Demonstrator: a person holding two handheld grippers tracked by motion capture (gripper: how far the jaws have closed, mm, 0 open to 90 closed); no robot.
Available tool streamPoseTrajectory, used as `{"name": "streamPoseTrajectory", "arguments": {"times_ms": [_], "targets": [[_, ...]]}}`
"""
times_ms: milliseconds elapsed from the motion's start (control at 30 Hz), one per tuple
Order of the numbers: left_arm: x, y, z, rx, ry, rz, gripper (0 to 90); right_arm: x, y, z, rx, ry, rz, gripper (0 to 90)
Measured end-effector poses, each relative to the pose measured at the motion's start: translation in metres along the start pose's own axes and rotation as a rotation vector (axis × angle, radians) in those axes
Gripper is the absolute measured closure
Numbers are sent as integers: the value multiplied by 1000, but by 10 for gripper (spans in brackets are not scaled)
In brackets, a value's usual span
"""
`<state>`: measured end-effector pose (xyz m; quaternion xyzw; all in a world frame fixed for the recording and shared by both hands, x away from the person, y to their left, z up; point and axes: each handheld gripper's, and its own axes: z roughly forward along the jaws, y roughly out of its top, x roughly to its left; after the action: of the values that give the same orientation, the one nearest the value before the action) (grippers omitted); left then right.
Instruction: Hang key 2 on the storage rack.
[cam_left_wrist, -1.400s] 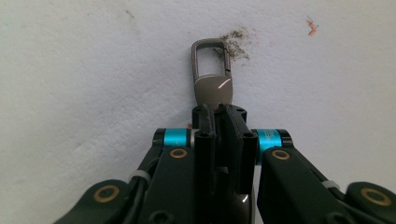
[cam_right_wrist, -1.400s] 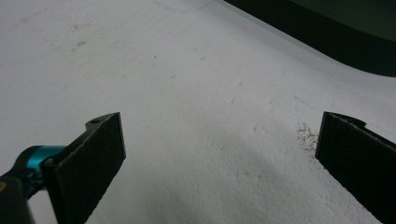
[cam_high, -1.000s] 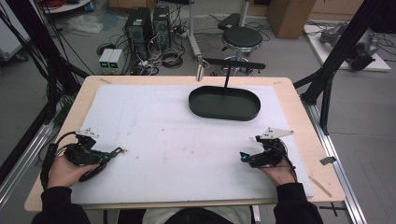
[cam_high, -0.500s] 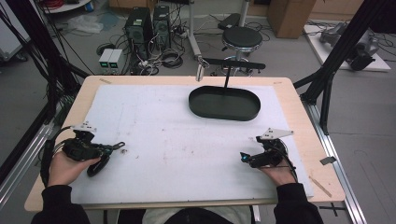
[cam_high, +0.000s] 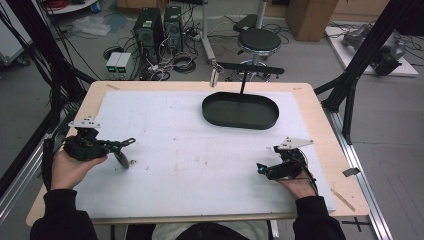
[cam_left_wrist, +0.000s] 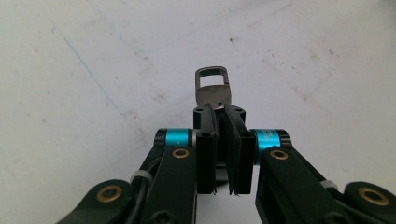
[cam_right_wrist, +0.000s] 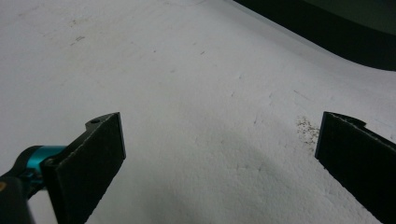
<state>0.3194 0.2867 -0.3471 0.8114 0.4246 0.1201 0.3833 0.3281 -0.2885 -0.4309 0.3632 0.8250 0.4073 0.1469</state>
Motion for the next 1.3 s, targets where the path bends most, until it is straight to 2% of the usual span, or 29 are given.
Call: {"name": "streamPoseTrajectory", "arguments": {"times_ms": [67,267,400,533,633,700,833,967,1167,1300], "targets": [[-4,6,0,-10,3,11,833,0,0,0,-2,2,-1,8],[-10,23,3,-34,55,33,838,0,0,0,-5,5,-2,9],[-14,37,3,-55,45,54,839,0,0,-1,-9,6,4,9],[-23,51,3,-51,75,86,839,-1,1,0,-9,9,0,9],[-30,59,5,-48,64,103,839,-1,1,1,-10,9,3,9],[-34,65,8,-41,71,118,839,-1,1,1,-9,13,0,8],[-42,79,15,-56,56,134,839,1,2,2,-11,17,0,9],[-48,93,24,-47,48,184,838,0,2,1,-17,15,-1,8],[-59,115,35,-52,35,220,838,-1,2,2,-14,21,2,8],[-67,124,43,-53,23,246,838,-2,2,2,-17,21,5,8]]}}
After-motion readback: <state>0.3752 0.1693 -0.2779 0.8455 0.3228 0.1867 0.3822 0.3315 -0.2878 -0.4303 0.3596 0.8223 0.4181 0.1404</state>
